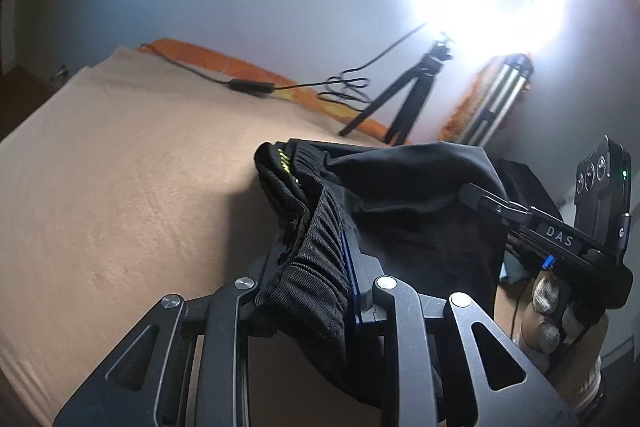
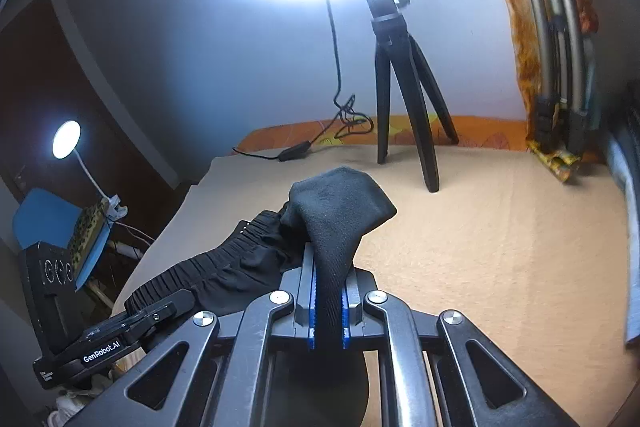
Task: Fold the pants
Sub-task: 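Lift the folded pants with both grippers and carry them onto the clothes stack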
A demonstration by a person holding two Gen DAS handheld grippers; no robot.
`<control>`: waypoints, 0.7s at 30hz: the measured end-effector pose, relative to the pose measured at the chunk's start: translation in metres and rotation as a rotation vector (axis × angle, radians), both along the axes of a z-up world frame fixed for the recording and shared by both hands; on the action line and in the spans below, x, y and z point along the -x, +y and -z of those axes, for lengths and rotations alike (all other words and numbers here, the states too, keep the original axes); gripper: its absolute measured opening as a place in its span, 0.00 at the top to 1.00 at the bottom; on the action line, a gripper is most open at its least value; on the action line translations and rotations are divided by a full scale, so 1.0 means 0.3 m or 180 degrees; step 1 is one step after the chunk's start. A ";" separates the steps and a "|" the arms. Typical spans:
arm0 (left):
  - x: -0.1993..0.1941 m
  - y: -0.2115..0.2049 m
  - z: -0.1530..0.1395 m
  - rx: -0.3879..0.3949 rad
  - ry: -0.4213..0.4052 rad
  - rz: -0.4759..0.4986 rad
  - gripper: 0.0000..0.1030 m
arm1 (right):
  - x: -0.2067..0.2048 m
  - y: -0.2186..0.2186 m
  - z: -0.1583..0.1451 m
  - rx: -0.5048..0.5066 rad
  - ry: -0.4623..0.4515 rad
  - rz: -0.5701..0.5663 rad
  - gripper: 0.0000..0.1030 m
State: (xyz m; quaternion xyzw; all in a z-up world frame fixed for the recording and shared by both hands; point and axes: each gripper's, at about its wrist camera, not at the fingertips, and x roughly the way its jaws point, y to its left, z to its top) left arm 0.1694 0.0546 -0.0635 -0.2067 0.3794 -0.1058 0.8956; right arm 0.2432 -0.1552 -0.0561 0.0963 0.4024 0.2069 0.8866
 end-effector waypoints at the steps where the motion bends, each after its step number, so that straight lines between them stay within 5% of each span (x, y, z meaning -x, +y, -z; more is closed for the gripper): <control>1: 0.004 -0.010 -0.010 -0.0002 -0.0025 0.0028 0.78 | 0.011 -0.001 -0.013 0.0017 -0.0026 -0.0002 0.94; 21: 0.101 -0.319 -0.155 0.0012 -0.0372 0.0512 0.78 | 0.243 -0.201 -0.253 0.0201 -0.0387 0.0104 0.94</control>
